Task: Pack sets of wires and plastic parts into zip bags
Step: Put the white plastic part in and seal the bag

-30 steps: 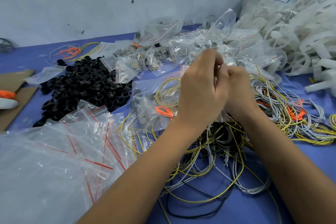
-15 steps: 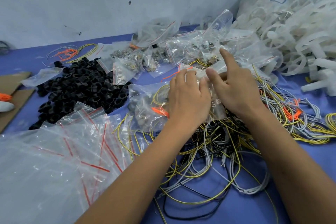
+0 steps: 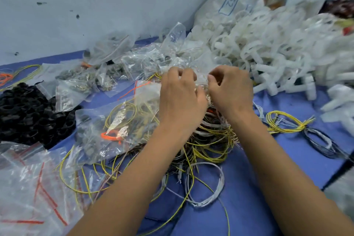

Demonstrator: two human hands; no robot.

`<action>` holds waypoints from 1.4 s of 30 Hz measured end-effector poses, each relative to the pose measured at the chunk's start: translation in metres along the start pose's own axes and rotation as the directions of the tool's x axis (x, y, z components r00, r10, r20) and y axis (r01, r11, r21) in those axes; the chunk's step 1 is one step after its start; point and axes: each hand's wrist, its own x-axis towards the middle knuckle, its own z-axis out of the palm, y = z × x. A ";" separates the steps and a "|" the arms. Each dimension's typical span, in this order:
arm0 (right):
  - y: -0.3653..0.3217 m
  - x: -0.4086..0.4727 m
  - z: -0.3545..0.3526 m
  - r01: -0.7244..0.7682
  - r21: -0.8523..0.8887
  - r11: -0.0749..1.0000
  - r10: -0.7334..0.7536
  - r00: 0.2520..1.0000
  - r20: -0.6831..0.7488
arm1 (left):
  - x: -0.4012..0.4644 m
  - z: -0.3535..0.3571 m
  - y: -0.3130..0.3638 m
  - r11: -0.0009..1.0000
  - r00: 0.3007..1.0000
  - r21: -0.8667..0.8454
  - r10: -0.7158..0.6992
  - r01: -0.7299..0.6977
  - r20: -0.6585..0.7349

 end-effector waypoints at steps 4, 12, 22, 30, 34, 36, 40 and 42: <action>0.063 0.013 -0.023 -0.162 -0.344 0.925 0.144 0.987 -0.078 | 0.012 0.031 0.038 0.991 0.989 -0.109 0.086 -0.073 0.124; 0.114 0.020 -0.031 -0.217 -0.267 0.939 0.207 0.976 -0.066 | 0.004 0.072 0.077 0.975 0.966 -0.210 0.123 -0.075 0.229; 0.043 0.020 -0.043 -0.040 0.212 0.976 0.076 0.984 -0.162 | 0.007 -0.002 0.011 0.983 0.988 0.155 -0.074 0.094 -0.133; -0.044 -0.007 0.003 -0.412 0.803 0.430 0.204 0.911 0.358 | 0.013 -0.054 -0.068 0.881 0.874 0.019 -0.471 0.473 0.119; -0.066 -0.021 0.026 -0.590 0.807 0.023 0.132 0.802 0.582 | 0.008 -0.054 -0.083 0.715 0.775 -0.304 -0.548 0.630 0.314; -0.067 -0.029 0.036 -0.563 0.817 0.122 0.135 0.825 0.549 | 0.007 -0.055 -0.085 0.640 0.756 -0.403 -0.537 0.654 0.375; -0.056 -0.035 0.043 -0.483 0.797 0.362 0.202 0.876 0.438 | 0.015 -0.065 -0.092 0.592 0.765 -0.489 -0.541 0.641 0.348; -0.052 -0.036 0.044 -0.406 0.730 0.549 0.194 0.912 0.362 | 0.019 -0.070 -0.094 0.603 0.782 -0.503 -0.538 0.618 0.316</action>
